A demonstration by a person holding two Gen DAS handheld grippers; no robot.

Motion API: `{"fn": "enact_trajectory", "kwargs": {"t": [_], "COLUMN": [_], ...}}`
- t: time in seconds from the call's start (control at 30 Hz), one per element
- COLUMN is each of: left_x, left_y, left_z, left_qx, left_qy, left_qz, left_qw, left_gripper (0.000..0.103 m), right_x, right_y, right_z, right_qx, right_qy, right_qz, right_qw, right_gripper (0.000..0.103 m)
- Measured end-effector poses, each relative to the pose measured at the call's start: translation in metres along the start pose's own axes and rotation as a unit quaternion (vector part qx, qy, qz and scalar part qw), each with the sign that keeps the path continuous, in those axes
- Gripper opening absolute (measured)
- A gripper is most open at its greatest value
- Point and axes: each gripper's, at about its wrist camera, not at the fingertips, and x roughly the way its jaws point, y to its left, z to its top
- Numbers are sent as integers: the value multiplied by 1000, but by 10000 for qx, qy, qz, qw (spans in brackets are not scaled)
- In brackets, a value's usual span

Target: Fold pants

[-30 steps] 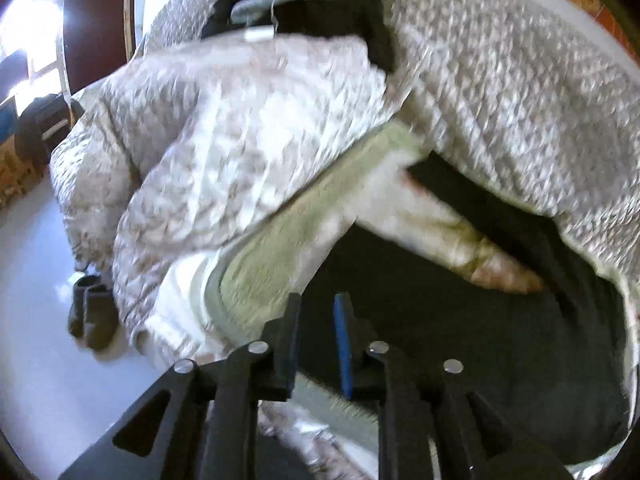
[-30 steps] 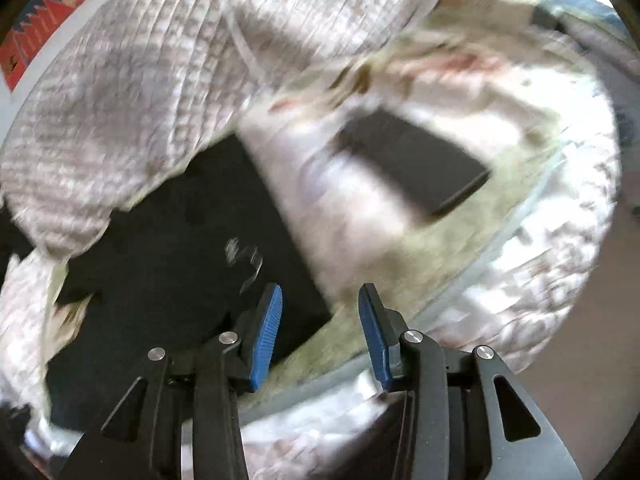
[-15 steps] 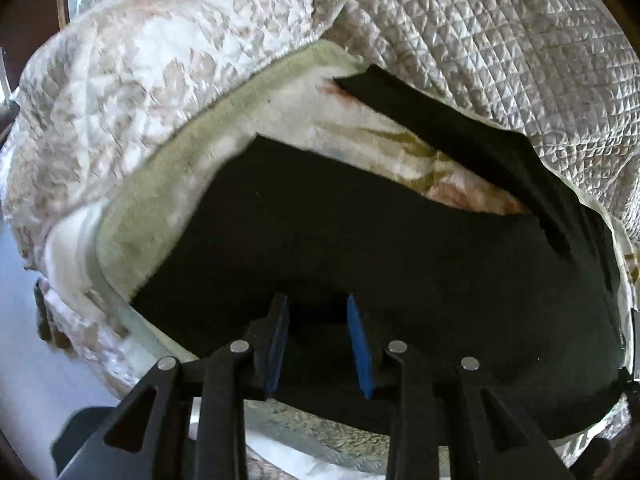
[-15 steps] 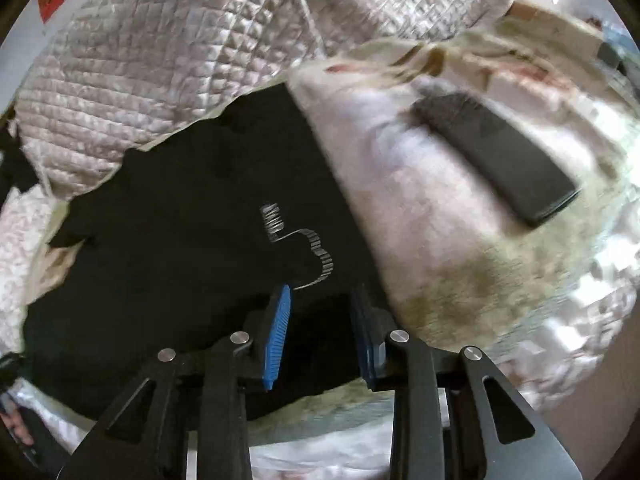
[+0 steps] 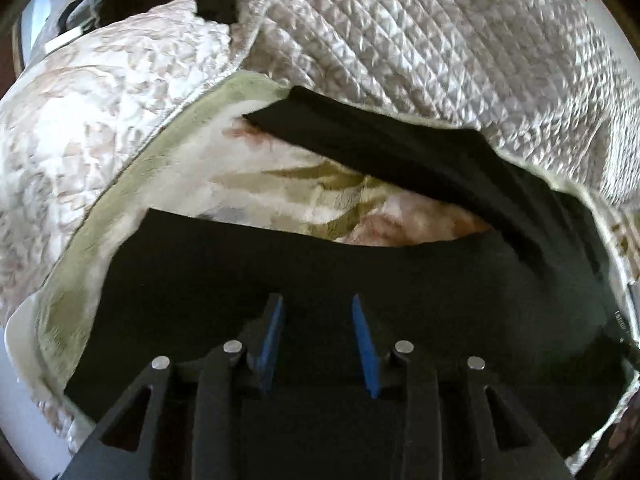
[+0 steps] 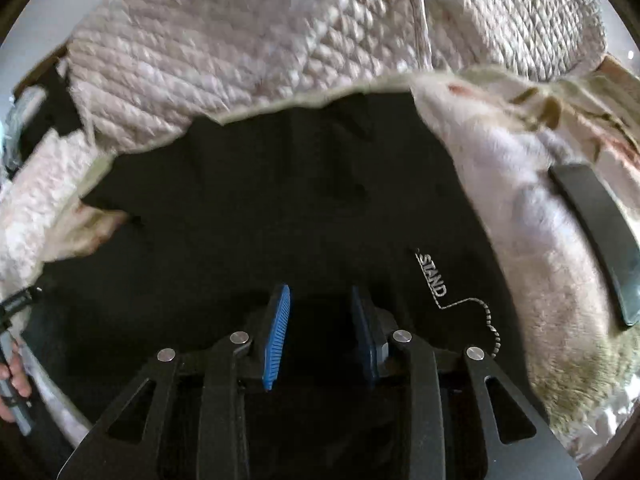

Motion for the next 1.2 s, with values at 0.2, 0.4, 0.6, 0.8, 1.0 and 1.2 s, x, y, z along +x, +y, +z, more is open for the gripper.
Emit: {"fn": "enact_trajectory", "kwargs": {"t": [0.2, 0.4, 0.6, 0.8, 1.0, 1.2], "left_x": [10, 1, -14, -22, -19, -36], "left_y": [-3, -4, -12, -28, -35, -40], "left_z": [0, 1, -3, -17, -30, -30], "left_qx": [89, 59, 146, 332, 403, 515], "left_qy": [5, 8, -51, -11, 226, 87], "left_qz": [94, 87, 5, -182, -207, -276], "left_qw": [9999, 9999, 9999, 9993, 9987, 9983], "left_gripper": [40, 40, 40, 41, 41, 41], "right_x": [3, -10, -19, -23, -28, -41], "right_y": [-3, 5, 28, 40, 25, 35], "right_z": [1, -1, -13, -27, -24, -25], "right_qx": [45, -20, -375, -631, -471, -544], "right_qy": [-82, -81, -83, -59, -71, -138], "right_qz": [-63, 24, 217, 305, 111, 315], "right_qw": [9999, 10000, 9990, 9975, 9988, 9979], "right_gripper": [32, 34, 42, 42, 42, 42]}}
